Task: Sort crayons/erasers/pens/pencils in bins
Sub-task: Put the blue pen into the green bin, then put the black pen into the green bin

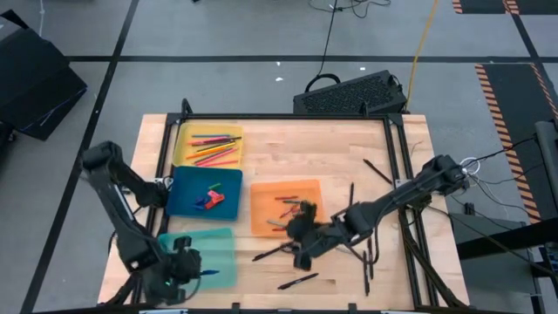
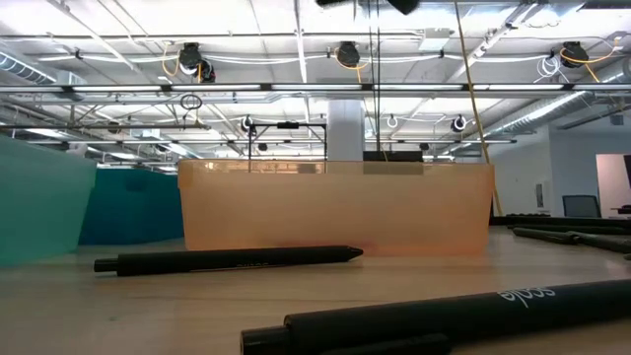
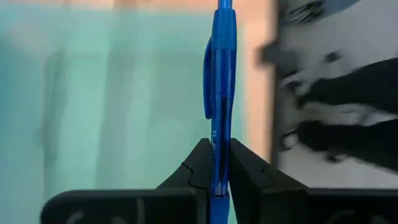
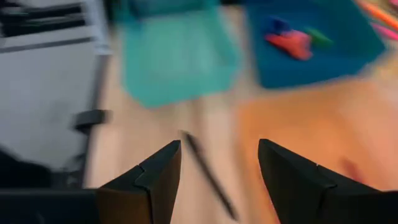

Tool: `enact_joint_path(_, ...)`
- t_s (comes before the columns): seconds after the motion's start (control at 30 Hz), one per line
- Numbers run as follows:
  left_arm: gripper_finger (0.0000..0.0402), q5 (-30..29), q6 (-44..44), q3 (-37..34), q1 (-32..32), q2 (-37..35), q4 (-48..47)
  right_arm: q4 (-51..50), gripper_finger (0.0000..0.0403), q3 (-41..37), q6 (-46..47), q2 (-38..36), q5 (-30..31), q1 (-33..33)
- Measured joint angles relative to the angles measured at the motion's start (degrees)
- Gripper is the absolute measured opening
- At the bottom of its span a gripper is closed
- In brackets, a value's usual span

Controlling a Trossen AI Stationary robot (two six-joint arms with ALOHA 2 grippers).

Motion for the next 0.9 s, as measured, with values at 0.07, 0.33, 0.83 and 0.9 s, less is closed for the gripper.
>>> enact_joint_path(0.07,0.0032,2.52,-1.32,-0.02,0.96,3.69,-1.76,4.84,0.0205,0.02,-2.34,1.82,-2.64,1.13)
enact_joint_path(0.33,0.0038,11.8,-4.06,-0.39,5.02,14.94,-2.93,9.89,0.0205,0.0,-7.65,10.26,-7.76,5.73)
enact_joint_path(0.83,0.0199,25.23,-9.77,-0.17,7.15,7.72,-14.16,20.53,0.0205,-0.02,-11.24,24.16,2.77,4.59)
enact_joint_path(0.9,0.0212,24.87,-13.09,-0.13,6.88,4.87,-14.18,19.47,0.0205,-0.04,-11.35,24.37,4.71,3.64)
